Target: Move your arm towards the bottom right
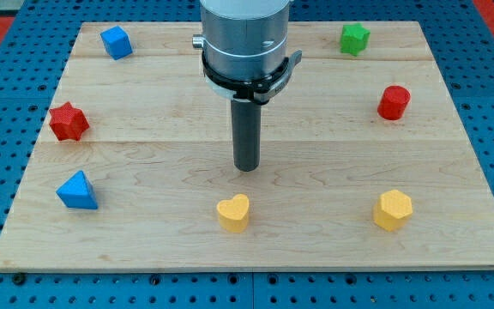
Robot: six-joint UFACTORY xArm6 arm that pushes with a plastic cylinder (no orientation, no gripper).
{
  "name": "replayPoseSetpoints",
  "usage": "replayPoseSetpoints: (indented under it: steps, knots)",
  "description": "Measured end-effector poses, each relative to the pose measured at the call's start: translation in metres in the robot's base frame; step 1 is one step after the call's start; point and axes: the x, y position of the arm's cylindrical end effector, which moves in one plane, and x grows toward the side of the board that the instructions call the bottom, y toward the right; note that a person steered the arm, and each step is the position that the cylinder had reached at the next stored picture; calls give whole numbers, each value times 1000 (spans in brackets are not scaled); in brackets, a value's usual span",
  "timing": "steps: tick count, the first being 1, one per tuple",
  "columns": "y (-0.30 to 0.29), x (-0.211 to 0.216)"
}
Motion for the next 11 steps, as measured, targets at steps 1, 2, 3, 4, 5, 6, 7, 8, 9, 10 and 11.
replayPoseSetpoints:
  steps: [1, 2, 3, 4, 5, 6, 7, 8, 9, 10, 11]
  knots:
    - [0, -1]
    - [0, -30]
    - [0, -57]
    - [1, -63]
    - [1, -66]
    - [1, -66]
    - [1, -69]
    - [1, -70]
    - [1, -68]
    - [68, -58]
    - [95, -39]
